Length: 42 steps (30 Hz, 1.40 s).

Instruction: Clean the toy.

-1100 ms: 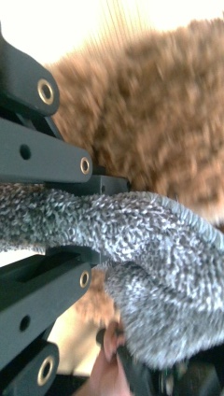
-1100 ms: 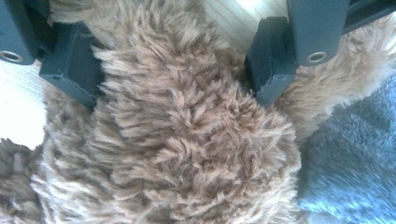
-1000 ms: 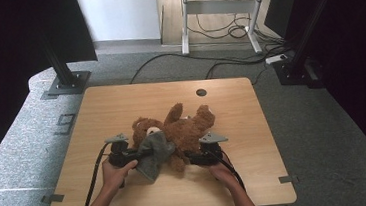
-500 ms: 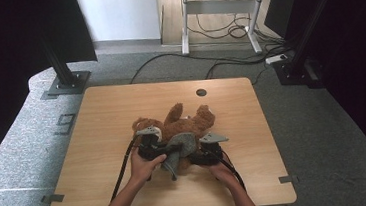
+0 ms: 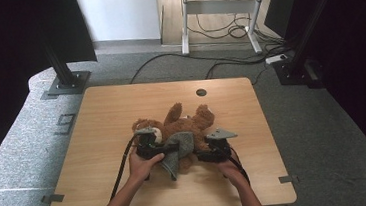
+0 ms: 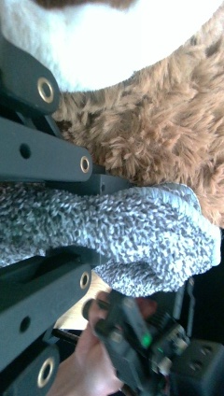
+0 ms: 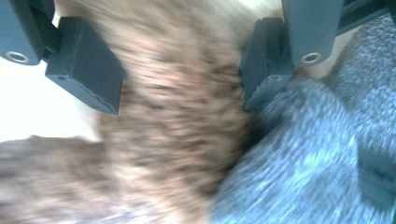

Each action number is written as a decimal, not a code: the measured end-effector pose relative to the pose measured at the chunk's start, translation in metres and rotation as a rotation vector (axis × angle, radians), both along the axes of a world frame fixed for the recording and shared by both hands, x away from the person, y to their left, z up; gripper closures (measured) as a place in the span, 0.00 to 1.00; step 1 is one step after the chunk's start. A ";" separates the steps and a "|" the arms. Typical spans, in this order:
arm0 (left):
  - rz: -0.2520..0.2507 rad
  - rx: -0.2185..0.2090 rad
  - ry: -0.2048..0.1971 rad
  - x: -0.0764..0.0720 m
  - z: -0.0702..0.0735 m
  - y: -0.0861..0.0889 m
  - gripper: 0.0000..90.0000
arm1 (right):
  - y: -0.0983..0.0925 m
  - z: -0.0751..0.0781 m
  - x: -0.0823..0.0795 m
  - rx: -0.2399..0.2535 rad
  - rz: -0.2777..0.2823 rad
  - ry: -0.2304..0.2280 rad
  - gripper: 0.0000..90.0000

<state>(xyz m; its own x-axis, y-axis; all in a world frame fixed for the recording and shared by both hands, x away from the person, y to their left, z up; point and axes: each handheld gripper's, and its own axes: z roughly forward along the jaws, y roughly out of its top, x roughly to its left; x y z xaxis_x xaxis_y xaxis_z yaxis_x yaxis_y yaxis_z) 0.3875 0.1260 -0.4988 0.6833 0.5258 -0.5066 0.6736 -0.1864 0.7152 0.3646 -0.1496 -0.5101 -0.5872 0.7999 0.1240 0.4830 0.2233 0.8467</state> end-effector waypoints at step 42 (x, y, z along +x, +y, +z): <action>0.051 -0.010 -0.097 0.010 0.021 -0.021 0.84 | -0.012 -0.029 -0.001 -0.009 0.195 0.138 0.70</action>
